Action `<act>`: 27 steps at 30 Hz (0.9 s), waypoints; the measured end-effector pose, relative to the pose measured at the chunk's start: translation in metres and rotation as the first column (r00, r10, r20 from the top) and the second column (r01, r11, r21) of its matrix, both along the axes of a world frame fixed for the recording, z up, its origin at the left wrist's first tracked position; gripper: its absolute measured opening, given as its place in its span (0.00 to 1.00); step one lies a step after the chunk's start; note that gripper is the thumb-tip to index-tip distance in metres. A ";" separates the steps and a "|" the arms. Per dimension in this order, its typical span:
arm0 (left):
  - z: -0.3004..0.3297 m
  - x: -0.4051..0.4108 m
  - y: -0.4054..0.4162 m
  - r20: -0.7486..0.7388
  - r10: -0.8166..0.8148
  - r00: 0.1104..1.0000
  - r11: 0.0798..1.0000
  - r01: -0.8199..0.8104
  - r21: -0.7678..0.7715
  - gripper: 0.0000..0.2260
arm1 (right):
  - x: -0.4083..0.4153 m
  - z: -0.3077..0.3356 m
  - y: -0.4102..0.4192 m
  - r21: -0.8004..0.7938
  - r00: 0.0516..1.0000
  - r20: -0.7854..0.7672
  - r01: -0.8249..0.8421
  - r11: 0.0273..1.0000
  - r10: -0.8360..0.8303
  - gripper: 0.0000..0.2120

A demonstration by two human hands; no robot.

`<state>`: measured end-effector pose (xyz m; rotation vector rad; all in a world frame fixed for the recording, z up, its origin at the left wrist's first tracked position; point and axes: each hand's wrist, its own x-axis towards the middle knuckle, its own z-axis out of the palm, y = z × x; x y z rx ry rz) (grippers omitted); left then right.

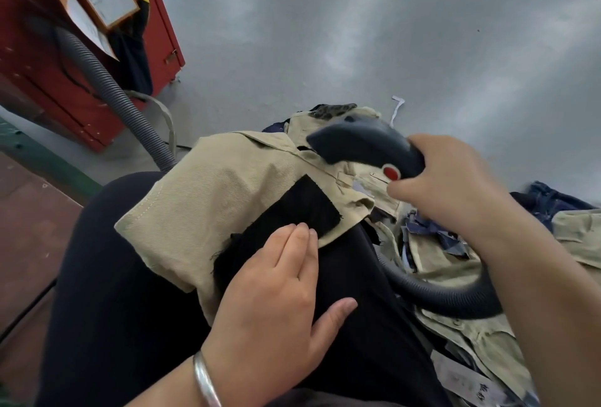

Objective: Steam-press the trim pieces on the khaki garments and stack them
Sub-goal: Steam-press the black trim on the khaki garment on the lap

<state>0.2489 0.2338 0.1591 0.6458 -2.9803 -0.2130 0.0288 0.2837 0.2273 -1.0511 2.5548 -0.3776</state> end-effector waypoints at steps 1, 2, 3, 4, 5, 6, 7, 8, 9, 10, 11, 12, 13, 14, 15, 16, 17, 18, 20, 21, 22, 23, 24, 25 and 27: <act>0.000 0.000 0.000 0.002 0.002 1.000 1.000 -0.002 0.001 0.33 | -0.005 0.003 -0.001 -0.022 1.000 -0.009 0.023 0.999 -0.024 0.07; 0.000 0.001 0.001 0.003 0.005 1.000 1.000 -0.005 0.000 0.33 | -0.009 0.008 0.002 -0.051 0.999 -0.007 0.039 0.998 -0.039 0.08; 0.000 0.001 0.001 0.003 0.007 1.000 1.000 -0.007 0.000 0.33 | -0.011 0.016 0.006 -0.088 0.999 0.009 0.043 0.995 -0.042 0.08; 0.000 0.001 0.001 0.001 0.008 1.000 1.000 -0.008 0.001 0.33 | -0.010 0.024 0.012 -0.113 0.999 0.024 0.031 0.993 -0.029 0.09; -0.001 0.002 0.001 -0.003 0.011 1.000 1.000 -0.011 0.004 0.33 | -0.008 0.032 0.018 -0.115 1.000 0.028 0.004 0.993 -0.001 0.11; -0.001 0.002 0.002 -0.010 0.014 1.000 1.000 -0.014 0.006 0.33 | -0.005 0.039 0.025 -0.089 0.999 0.017 -0.029 0.996 0.030 0.14; -0.002 0.001 0.002 -0.015 0.017 1.000 1.000 -0.017 0.006 0.33 | 0.000 0.043 0.031 -0.046 0.998 0.004 -0.055 0.997 0.056 0.16; -0.002 0.001 0.002 -0.016 0.021 1.000 1.000 -0.020 0.004 0.33 | 0.006 0.046 0.036 0.004 0.997 -0.001 -0.072 0.997 0.072 0.18; -0.002 0.000 0.003 -0.015 0.022 1.000 1.000 -0.022 0.003 0.33 | 0.011 0.047 0.040 0.062 0.996 -0.005 -0.089 0.994 0.089 0.19; -0.002 0.000 0.003 -0.017 0.024 1.000 1.000 -0.024 0.000 0.33 | 0.015 0.046 0.042 0.119 0.993 -0.020 -0.115 0.986 0.118 0.19; -0.002 -0.001 0.003 -0.016 0.025 1.000 1.000 -0.025 0.000 0.34 | 0.020 0.044 0.042 0.176 0.988 -0.034 -0.145 0.974 0.153 0.18; -0.002 -0.001 0.004 -0.012 0.024 1.000 1.000 -0.024 0.001 0.34 | 0.025 0.041 0.039 0.231 0.982 -0.046 -0.170 0.958 0.185 0.16; -0.002 -0.001 0.004 -0.007 0.024 1.000 1.000 -0.024 0.002 0.34 | 0.028 0.038 0.035 0.274 0.976 -0.063 -0.182 0.944 0.207 0.11; -0.002 -0.001 0.004 -0.004 0.024 1.000 1.000 -0.024 0.002 0.34 | 0.031 0.035 0.031 0.296 0.972 -0.087 -0.184 0.937 0.218 0.07; -0.002 -0.001 0.003 -0.006 0.026 1.000 1.000 -0.026 0.002 0.34 | 0.033 0.032 0.024 0.295 0.970 -0.105 -0.180 0.938 0.219 0.07; -0.002 -0.001 0.003 -0.009 0.028 1.000 1.000 -0.028 0.004 0.34 | 0.035 0.031 0.017 0.279 0.969 -0.116 -0.180 0.943 0.219 0.08; -0.002 -0.001 0.002 -0.007 0.029 1.000 1.000 -0.029 0.009 0.34 | 0.036 0.028 0.009 0.256 0.967 -0.127 -0.183 0.949 0.221 0.09; -0.002 -0.001 0.002 -0.003 0.029 1.000 1.000 -0.029 0.012 0.34 | 0.037 0.026 0.002 0.230 0.965 -0.143 -0.186 0.955 0.222 0.09; -0.001 -0.001 0.002 0.004 0.030 1.000 1.000 -0.030 0.010 0.34 | 0.036 0.020 -0.016 0.181 0.956 -0.198 -0.183 0.966 0.218 0.07; 0.000 -0.001 0.002 0.012 0.030 0.999 1.000 -0.030 0.006 0.34 | 0.035 0.018 -0.024 0.161 0.951 -0.227 -0.175 0.971 0.209 0.07; 0.000 -0.001 0.003 0.021 0.030 0.999 1.000 -0.030 0.002 0.34 | 0.033 0.017 -0.031 0.139 0.949 -0.250 -0.159 0.977 0.190 0.07; 0.001 -0.001 0.004 0.029 0.029 0.999 1.000 -0.029 0.000 0.34 | 0.030 0.018 -0.035 0.111 0.950 -0.264 -0.140 0.984 0.165 0.08; 0.001 -0.001 0.004 0.031 0.028 0.999 1.000 -0.028 0.002 0.34 | 0.025 0.021 -0.036 0.075 0.954 -0.266 -0.126 0.989 0.142 0.09; 0.002 -0.001 0.004 0.028 0.029 0.999 1.000 -0.029 0.004 0.34 | 0.019 0.024 -0.035 0.033 0.960 -0.249 -0.121 0.992 0.125 0.09; 0.001 0.000 0.004 0.025 0.031 0.999 1.000 -0.031 0.006 0.34 | 0.012 0.037 -0.024 -0.055 0.977 -0.184 -0.124 0.991 0.112 0.11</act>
